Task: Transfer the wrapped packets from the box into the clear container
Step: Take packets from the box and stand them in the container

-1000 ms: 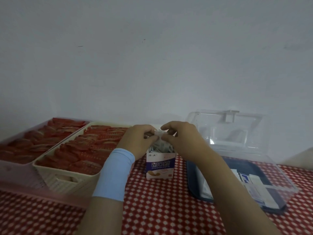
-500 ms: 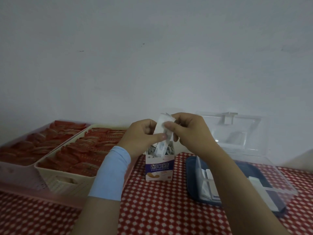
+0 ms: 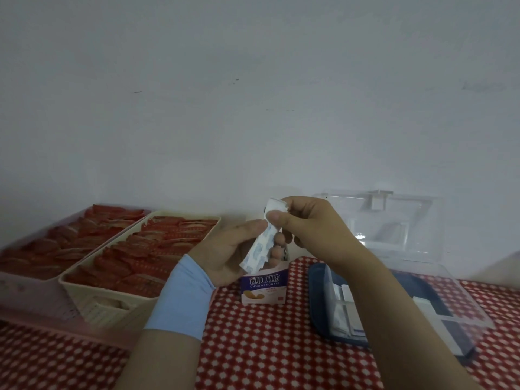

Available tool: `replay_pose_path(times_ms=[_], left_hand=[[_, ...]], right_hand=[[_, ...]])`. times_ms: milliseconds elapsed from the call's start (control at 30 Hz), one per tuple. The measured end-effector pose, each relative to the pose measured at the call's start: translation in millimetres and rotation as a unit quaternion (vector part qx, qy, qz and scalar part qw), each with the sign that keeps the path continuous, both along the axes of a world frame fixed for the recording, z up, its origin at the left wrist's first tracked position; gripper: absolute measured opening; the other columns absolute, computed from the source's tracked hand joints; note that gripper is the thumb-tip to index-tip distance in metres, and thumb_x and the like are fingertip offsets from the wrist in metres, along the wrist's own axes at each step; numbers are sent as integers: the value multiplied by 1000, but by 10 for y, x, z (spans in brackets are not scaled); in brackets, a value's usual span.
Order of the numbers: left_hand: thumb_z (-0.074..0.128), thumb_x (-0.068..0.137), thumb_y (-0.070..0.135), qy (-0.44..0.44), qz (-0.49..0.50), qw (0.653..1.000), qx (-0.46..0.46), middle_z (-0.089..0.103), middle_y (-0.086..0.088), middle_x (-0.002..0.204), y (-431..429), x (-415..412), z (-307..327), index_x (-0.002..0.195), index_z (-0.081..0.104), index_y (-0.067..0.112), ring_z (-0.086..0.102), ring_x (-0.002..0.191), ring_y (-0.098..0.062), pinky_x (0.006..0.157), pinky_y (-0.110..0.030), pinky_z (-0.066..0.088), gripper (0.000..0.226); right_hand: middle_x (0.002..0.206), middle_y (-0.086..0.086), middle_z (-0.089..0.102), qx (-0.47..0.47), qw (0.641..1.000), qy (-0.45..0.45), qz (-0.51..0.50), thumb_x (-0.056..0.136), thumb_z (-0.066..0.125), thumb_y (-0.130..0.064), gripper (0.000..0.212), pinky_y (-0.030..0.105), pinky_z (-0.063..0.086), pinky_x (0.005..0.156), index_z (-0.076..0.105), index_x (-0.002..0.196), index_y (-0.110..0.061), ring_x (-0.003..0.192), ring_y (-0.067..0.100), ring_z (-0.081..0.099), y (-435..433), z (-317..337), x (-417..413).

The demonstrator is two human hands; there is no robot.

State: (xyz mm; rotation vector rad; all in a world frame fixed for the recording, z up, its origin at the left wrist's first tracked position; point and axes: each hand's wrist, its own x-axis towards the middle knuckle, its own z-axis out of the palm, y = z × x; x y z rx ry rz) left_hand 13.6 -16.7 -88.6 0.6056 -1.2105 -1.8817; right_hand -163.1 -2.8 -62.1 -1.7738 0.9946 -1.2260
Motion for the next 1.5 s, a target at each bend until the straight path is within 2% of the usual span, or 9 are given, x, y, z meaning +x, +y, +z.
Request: replay_pose_path(times_ms=[167, 367, 500, 633, 800, 933, 1267, 1400, 1500], left_hand=[[60, 86, 24, -17, 41, 999, -23, 73, -12, 84, 15, -17, -5, 94, 75, 5, 67, 58, -18, 52, -28, 56, 25], [63, 84, 24, 35, 88, 995, 8, 73, -11, 96, -62, 14, 2, 111, 65, 4, 72, 77, -24, 65, -37, 61, 34], [77, 78, 32, 9, 79, 997, 4, 67, -17, 122, -88, 25, -7, 124, 64, 5, 68, 96, -32, 80, -44, 60, 55], [79, 72, 32, 14, 70, 997, -9, 62, -23, 129, -103, 15, -10, 131, 59, 1, 67, 103, -33, 85, -43, 59, 69], [72, 80, 23, 26, 43, 999, -2, 72, -14, 100, -62, 22, -5, 111, 63, 3, 72, 83, -26, 68, -37, 60, 38], [73, 77, 22, 17, 23, 999, -15, 67, -18, 109, -59, 39, -12, 126, 62, 3, 70, 93, -30, 73, -38, 59, 54], [71, 82, 23, 13, 32, 999, -33, 70, -13, 107, -36, 32, 32, 114, 66, 6, 70, 93, -31, 78, -42, 60, 37], [63, 82, 17, 29, 151, 987, -40, 71, -13, 99, -60, 133, 96, 100, 62, 4, 73, 82, -27, 64, -35, 62, 22], [62, 89, 14, 34, 228, 972, -41, 72, -11, 97, -96, 209, 122, 97, 60, 4, 74, 81, -31, 60, -34, 62, 13]], right_hand=[[86, 7, 75, -18, 998, -19, -61, 93, 69, -15, 15, 17, 52, 60, 74, 108, -12, 62, 4, 65, 2, -13, 88], [138, -32, 44, -83, 988, 127, -33, 68, 89, -39, 90, 14, 46, 90, 35, 139, -49, 122, -9, 49, 87, 21, 83], [139, -29, 40, -88, 975, 201, 35, 54, 98, -28, 120, 14, 56, 83, 22, 141, -60, 117, -4, 57, 109, 25, 115], [126, -25, 52, -109, 976, 190, 18, 64, 94, -24, 107, 17, 55, 82, 28, 142, -56, 105, -3, 60, 101, 14, 120], [145, -26, 40, -103, 974, 200, 17, 63, 94, -31, 118, -5, 38, 82, 16, 149, -57, 126, -15, 42, 130, 38, 83], [132, -25, 50, -68, 977, 198, 44, 65, 94, -25, 115, -5, 40, 78, 21, 150, -55, 116, -18, 48, 142, 42, 72], [143, -30, 43, -43, 982, 177, 42, 66, 93, -33, 115, 5, 46, 87, 18, 150, -59, 127, -17, 42, 116, 21, 49], [132, -24, 57, -42, 983, 160, -84, 87, 72, -44, 62, 24, 48, 98, 47, 143, -42, 116, -7, 54, 14, -6, -52], [101, -18, 70, -50, 931, 296, -207, 94, 66, -34, 16, 29, 55, 88, 73, 109, -33, 86, -3, 60, -95, -45, -96]])
